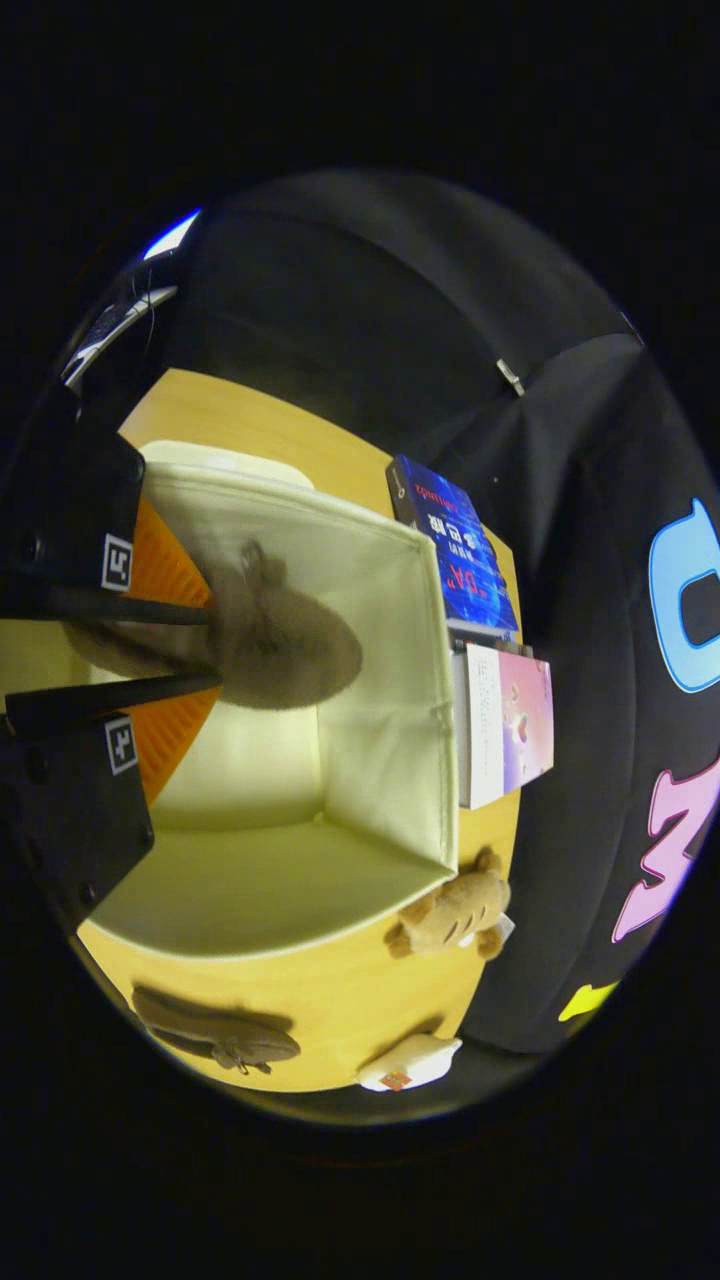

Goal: Open the storage box then place both shoes into the box .Put the left shoe in first, then the right shoe, with the right side of both shoes facing outward in a uniform manner.

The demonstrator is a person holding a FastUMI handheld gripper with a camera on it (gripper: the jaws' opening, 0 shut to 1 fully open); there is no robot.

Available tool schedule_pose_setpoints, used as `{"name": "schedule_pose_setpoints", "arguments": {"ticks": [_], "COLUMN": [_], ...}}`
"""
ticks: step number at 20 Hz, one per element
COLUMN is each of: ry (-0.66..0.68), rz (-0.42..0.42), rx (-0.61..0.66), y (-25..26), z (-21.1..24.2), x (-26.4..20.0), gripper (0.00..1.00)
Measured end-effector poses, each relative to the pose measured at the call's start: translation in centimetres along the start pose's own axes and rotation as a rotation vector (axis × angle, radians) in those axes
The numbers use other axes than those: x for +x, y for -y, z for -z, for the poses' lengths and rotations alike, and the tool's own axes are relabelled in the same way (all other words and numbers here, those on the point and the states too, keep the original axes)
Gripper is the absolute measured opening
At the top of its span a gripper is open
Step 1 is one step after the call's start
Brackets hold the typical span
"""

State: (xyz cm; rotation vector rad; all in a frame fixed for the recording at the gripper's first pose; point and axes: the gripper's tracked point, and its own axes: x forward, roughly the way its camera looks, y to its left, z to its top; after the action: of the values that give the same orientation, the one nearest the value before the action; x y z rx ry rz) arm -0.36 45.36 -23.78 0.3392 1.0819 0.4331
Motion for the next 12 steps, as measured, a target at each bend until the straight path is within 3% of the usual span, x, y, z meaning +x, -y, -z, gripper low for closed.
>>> {"name": "schedule_pose_setpoints", "arguments": {"ticks": [5,9,12], "ry": [0.024,0.132,0.231], "rz": [-0.07,-0.103,-0.113], "rx": [-0.084,-0.162,-0.213], "y": [-0.7,0.5,2.5], "z": [0.2,-1.3,-2.6], "x": [-1.3,-4.7,-8.3], "gripper": [0.74,0.82,0.96]}}
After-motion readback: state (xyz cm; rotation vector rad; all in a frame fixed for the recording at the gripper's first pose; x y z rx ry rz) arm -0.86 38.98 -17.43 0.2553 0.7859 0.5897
